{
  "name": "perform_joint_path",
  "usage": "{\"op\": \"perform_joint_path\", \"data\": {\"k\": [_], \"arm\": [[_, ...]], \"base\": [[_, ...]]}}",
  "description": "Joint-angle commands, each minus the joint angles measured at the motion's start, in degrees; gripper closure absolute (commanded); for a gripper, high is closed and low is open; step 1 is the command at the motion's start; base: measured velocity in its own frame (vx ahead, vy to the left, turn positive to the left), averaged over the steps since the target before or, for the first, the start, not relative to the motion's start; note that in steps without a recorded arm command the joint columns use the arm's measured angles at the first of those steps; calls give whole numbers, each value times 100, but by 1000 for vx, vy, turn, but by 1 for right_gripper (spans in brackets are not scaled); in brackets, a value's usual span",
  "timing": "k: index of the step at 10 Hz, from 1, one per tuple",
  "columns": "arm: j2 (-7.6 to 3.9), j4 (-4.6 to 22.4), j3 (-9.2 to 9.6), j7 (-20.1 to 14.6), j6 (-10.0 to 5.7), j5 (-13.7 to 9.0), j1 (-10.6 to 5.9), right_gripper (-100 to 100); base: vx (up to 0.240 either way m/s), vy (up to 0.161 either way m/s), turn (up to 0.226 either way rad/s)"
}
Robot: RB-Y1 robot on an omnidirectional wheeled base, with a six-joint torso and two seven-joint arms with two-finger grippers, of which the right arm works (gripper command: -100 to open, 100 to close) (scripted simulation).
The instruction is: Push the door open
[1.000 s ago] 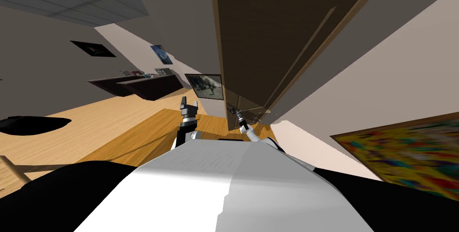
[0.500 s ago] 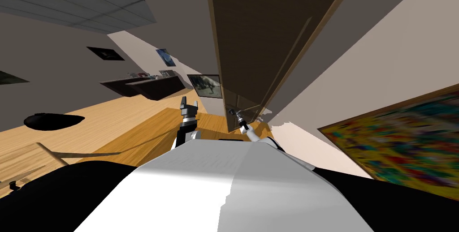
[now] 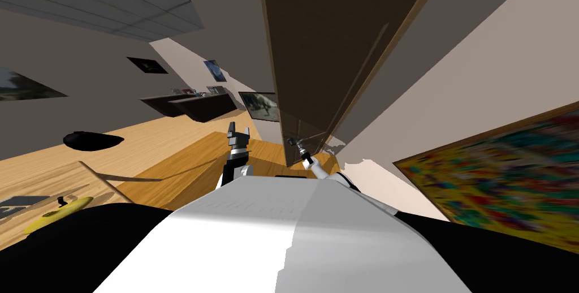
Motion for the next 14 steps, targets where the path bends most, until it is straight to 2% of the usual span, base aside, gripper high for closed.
{"op": "perform_joint_path", "data": {"k": [1, 3, 4, 6, 7, 8, 9, 10, 12, 14], "arm": [[3, 60, 86, -69, -66, 43, -37, 100], [38, 59, 158, -116, -80, 78, -44, 100], [137, 56, 279, -196, -104, 137, -54, 100], [137, 56, 279, -196, -104, 137, -54, 100], [247, 55, 363, -251, -121, 178, -61, 100], [174, 56, 273, -185, -77, 141, -31, 100], [85, 67, 377, -258, -114, 188, -45, 100], [47, 66, 437, -303, -128, 216, -51, 100], [-3, 63, 579, -410, -164, 281, -66, 100], [2, 60, 734, -526, -202, 352, -83, 100]], "base": [[-147, -147, 53], [-118, -165, 53], [-110, -143, 62], [-65, -99, 22], [-46, -93, 9], [-17, -59, 16], [-47, -92, 69], [-97, -165, 85], [-100, -179, 70], [-135, -193, 68]]}}
